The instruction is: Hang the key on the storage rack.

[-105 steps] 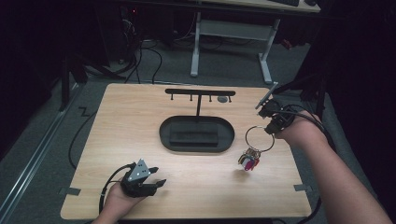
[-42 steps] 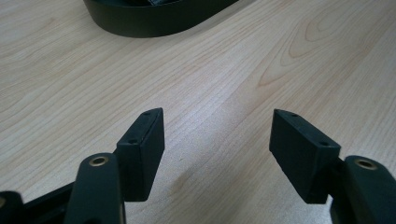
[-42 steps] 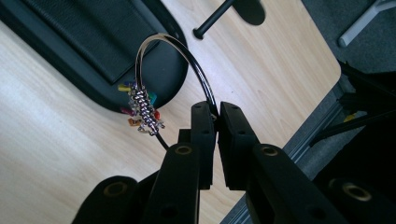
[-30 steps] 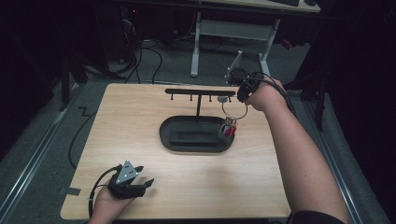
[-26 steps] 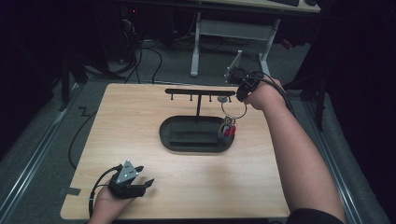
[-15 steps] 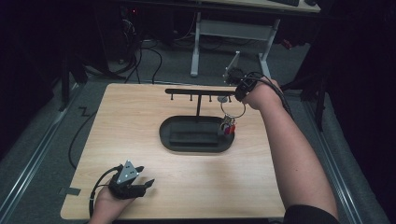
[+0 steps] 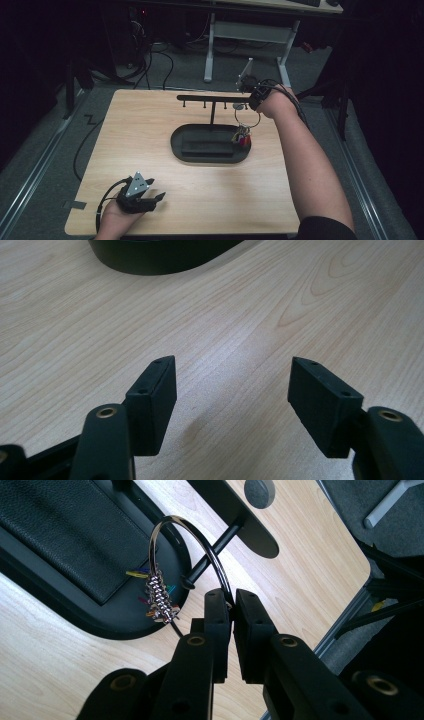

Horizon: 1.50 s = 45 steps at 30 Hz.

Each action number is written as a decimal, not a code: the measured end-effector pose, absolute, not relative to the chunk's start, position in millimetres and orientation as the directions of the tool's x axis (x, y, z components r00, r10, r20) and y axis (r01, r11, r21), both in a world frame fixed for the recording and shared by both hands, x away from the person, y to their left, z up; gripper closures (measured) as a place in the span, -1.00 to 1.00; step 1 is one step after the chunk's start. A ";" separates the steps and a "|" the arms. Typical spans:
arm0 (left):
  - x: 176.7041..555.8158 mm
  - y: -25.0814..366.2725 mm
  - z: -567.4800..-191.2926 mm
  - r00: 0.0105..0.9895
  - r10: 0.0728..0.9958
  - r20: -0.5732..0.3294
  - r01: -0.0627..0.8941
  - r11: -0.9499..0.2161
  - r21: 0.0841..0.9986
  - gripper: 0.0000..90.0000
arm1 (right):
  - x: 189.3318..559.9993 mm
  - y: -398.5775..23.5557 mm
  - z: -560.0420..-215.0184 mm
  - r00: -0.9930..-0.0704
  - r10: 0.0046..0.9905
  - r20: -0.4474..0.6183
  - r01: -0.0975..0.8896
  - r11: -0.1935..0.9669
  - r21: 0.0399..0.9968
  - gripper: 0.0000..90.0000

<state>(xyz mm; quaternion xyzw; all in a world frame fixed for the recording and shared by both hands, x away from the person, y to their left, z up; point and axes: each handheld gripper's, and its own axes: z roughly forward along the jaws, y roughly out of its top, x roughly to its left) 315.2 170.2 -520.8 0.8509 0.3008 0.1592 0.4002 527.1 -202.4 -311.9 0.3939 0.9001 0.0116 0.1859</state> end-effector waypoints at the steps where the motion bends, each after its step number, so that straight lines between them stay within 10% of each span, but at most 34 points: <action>1: 315.3 170.2 -520.8 0.769 0.639 0.031 0.384 -0.500 0.776 -0.19 | 527.4 -202.4 -312.0 -0.617 0.716 -0.327 0.706 0.687 0.171 0.89; 45: 315.7 165.7 -523.4 0.777 0.629 0.032 0.388 -0.519 0.762 -0.18 | 476.1 -224.8 -328.1 -0.568 0.796 -0.207 0.727 0.604 0.328 0.02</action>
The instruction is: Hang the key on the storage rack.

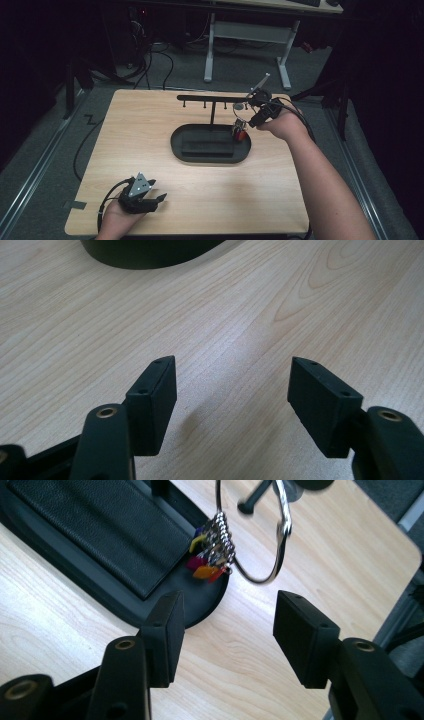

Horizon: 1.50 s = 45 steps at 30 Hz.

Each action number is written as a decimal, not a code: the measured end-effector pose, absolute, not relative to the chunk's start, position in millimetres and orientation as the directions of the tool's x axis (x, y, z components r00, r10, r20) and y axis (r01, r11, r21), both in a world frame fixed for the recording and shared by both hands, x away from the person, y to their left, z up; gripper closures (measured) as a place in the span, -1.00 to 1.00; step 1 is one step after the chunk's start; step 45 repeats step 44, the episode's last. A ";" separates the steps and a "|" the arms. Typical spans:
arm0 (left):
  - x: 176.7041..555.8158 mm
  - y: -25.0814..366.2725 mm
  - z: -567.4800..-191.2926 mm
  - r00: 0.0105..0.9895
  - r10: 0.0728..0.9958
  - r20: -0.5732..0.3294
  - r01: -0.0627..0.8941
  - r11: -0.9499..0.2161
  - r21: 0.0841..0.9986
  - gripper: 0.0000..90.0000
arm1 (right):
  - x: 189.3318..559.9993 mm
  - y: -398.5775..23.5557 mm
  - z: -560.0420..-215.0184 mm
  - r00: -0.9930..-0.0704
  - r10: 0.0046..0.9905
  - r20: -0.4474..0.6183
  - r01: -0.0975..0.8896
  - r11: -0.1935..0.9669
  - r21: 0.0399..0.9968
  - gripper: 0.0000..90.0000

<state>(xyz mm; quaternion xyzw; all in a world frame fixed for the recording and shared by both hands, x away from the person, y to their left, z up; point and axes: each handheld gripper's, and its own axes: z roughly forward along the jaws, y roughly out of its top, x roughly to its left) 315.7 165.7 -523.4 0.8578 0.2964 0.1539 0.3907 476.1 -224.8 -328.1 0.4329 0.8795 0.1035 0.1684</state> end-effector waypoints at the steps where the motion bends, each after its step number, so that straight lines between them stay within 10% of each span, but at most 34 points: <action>1: 315.6 165.6 -523.6 0.777 0.629 0.034 0.387 -0.520 0.761 -0.18 | 474.3 -227.8 -330.1 -0.571 0.796 -0.200 0.724 0.604 0.334 0.01; 24: 314.7 162.1 -529.1 0.780 0.625 0.034 0.400 -0.540 0.741 -0.18 | 395.0 -296.1 -421.6 -0.499 0.866 0.009 0.715 0.406 0.569 -0.21; 37: 314.6 160.0 -532.4 0.781 0.623 0.032 0.403 -0.542 0.738 -0.18 | 309.1 -311.7 -509.8 -0.411 0.912 0.007 0.543 0.239 0.805 -0.12; 45: 314.4 155.9 -530.2 0.774 0.633 0.020 0.414 -0.530 0.740 -0.14 | 282.9 -327.6 -500.1 -0.372 0.926 0.066 0.486 0.134 0.863 -0.24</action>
